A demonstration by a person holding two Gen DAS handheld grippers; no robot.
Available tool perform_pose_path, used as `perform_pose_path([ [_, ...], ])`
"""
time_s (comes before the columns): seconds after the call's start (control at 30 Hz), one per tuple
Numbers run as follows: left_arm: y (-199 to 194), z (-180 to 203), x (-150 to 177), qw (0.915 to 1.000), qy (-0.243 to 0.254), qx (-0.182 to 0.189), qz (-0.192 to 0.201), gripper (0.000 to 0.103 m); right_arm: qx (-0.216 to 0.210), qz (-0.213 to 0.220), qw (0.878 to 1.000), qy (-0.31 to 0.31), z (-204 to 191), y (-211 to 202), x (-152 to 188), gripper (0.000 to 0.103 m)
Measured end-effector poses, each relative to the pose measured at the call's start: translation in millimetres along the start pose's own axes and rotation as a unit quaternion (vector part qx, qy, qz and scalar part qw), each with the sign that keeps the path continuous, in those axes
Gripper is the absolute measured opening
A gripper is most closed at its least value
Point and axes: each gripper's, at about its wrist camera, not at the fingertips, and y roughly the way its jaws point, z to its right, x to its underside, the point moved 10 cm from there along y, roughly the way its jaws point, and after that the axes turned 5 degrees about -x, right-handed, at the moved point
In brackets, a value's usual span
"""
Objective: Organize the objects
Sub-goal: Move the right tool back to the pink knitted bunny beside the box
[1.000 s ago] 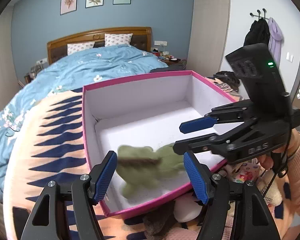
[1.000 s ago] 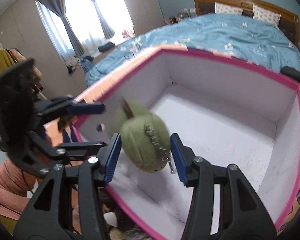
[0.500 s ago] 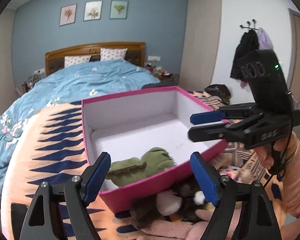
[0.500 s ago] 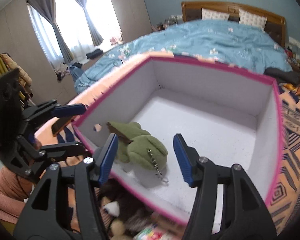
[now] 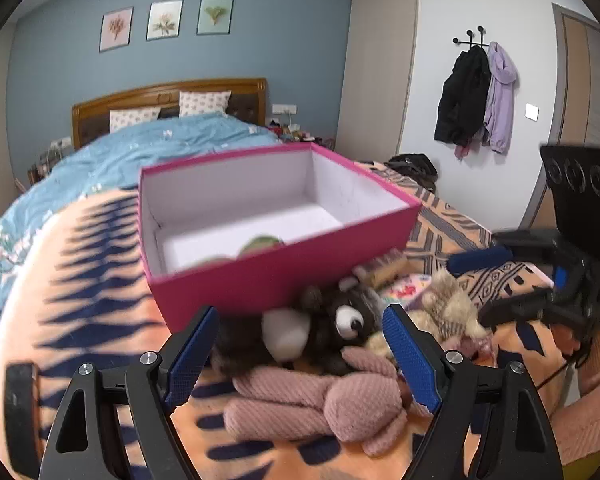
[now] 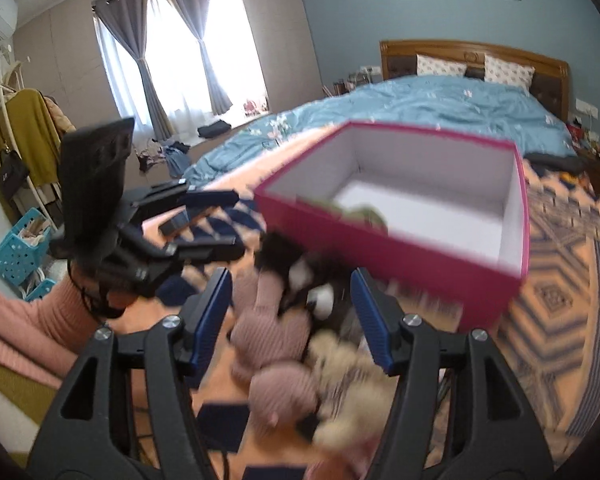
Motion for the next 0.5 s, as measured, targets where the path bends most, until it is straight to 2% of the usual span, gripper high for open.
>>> perform_pose_path([
  [0.27,4.7,12.8,28.9,0.9995,-0.013,0.017,-0.023,0.086,0.000,-0.046,0.999,0.011,-21.9,6.2,60.7,0.063],
  [0.4,7.5,18.0,38.8,0.9993,-0.008,0.017,-0.034,0.086,0.007,-0.069,0.997,0.017,-23.7,23.5,77.4,0.063],
  [0.5,8.5,20.6,44.9,0.9990,-0.007,0.019,-0.041,0.086,0.031,-0.069,0.997,0.028,-16.1,29.6,81.7,0.063],
])
